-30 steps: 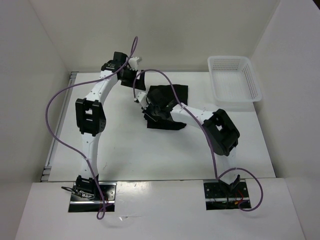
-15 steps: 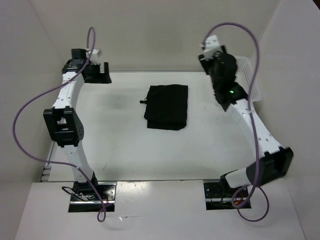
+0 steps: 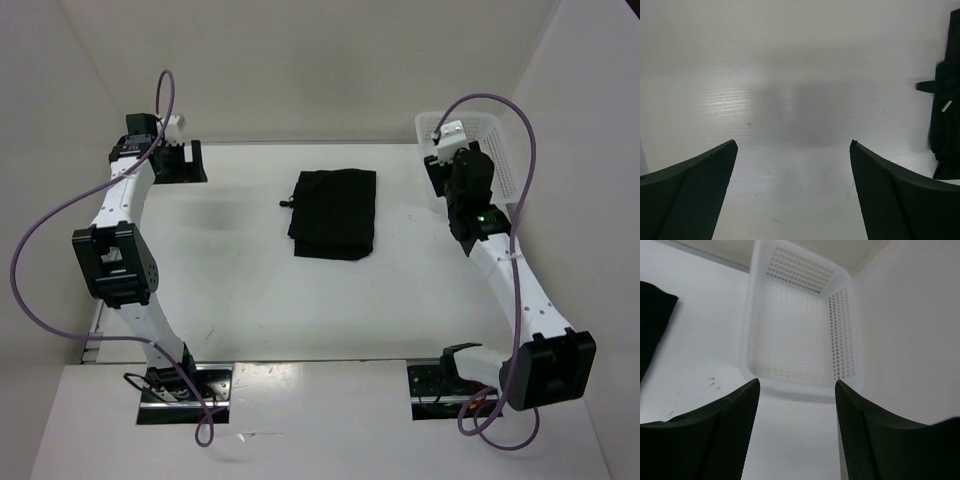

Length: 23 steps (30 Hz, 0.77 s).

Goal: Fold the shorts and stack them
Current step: Fold the shorts

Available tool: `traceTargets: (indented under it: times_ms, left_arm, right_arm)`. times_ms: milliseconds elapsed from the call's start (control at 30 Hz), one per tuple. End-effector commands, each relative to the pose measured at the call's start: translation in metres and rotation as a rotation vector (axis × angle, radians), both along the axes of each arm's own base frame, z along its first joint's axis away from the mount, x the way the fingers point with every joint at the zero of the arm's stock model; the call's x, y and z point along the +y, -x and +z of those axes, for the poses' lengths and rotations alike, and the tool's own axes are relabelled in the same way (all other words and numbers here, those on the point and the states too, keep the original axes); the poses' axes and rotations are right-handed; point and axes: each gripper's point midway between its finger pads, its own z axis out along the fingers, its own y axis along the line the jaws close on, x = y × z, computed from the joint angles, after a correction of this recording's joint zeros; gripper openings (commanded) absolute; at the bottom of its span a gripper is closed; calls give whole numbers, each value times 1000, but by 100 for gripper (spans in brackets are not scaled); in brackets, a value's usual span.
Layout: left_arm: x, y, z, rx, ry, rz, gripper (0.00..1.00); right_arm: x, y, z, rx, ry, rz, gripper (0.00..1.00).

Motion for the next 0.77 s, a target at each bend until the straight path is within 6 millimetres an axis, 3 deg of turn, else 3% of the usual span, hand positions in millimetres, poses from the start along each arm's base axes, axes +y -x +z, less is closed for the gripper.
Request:
traceTargets:
  times_ms: [0,33,100,367,533,733]
  left_arm:
    - [13,4,25,-77,-49,40,100]
    - [15,7,17,-56,-53,46,100]
    - [14,8,19,-65,-55,47,100]
    - [17,14,17,-62,-71,61,100]
    - [17,24,6,-37,-73,67,100]
    - [10,29,13,-55,-53,47,100]
  right_arm:
    - [-17,16,26,-108,-35,-42,67]
    - [-18,21,29,-120,-37,-42,67]
    - [-20,26,18,-86,-44,-43,67]
    - [-25,41,9,-77,-42,-54,69]
    - [-24,46,3,-67,-43,-44,69]
    - [-21,51,-4,-50,-54,-29,71]
